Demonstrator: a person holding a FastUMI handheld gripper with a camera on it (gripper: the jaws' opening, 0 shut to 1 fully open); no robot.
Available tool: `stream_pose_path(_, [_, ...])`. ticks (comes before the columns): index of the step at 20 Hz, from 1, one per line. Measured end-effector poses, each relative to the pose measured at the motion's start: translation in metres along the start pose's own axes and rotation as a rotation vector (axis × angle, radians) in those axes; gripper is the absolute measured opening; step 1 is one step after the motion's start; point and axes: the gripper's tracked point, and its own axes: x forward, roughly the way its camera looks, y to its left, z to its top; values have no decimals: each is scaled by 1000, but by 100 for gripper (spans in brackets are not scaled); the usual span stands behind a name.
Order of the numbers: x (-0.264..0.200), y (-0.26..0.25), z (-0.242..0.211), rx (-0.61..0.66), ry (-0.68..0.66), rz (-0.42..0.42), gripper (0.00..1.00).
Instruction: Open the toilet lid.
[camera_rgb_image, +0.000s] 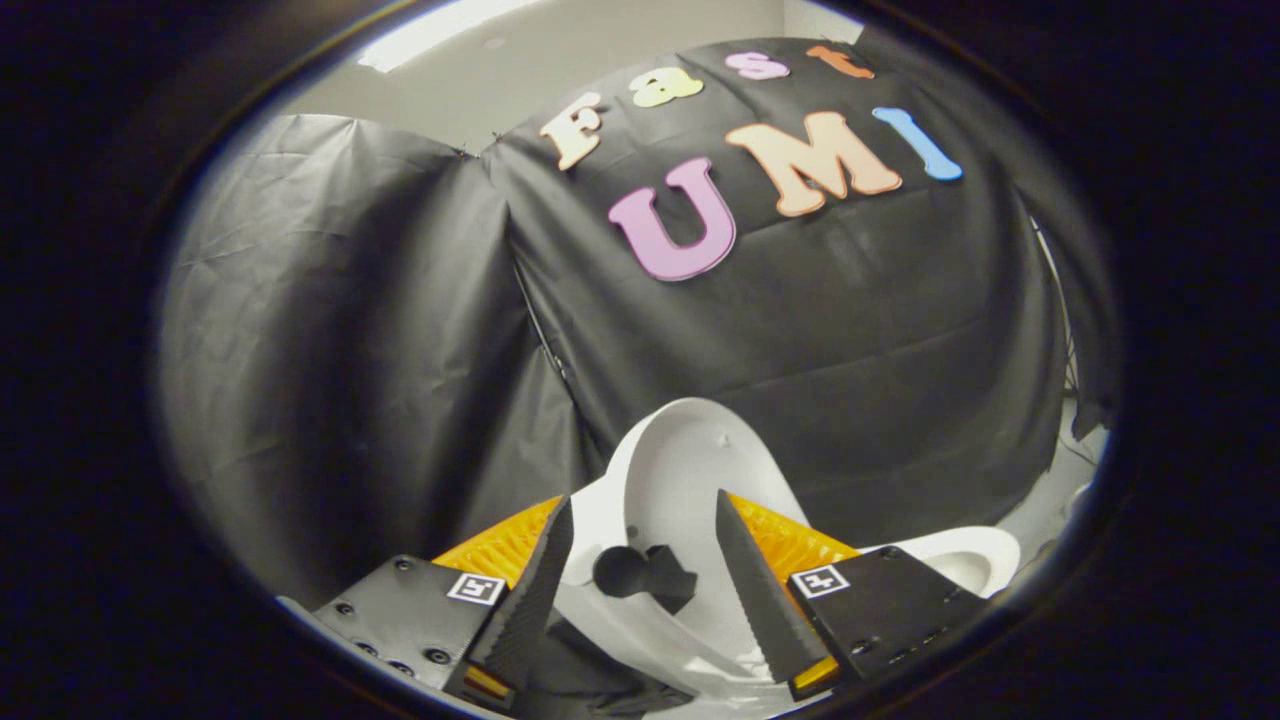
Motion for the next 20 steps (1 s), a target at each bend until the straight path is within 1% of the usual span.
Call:
stream_pose_path(4, [-15,-55,40,-58,-62,-63,88])
stream_pose_path(8, [-32,-121,87,-32,-148,-152,88])
stream_pose_path(10, [-48,-158,104,-57,-181,-200,88])
stream_pose_path(12, [-64,-203,112,-74,-174,-272,88])
stream_pose_path(16, [-99,-291,126,-100,-168,-388,88])
stream_pose_path(18, [-116,-330,123,-121,-126,-411,88])
stream_pose_path(20, [-138,-377,121,-142,-95,-454,88])
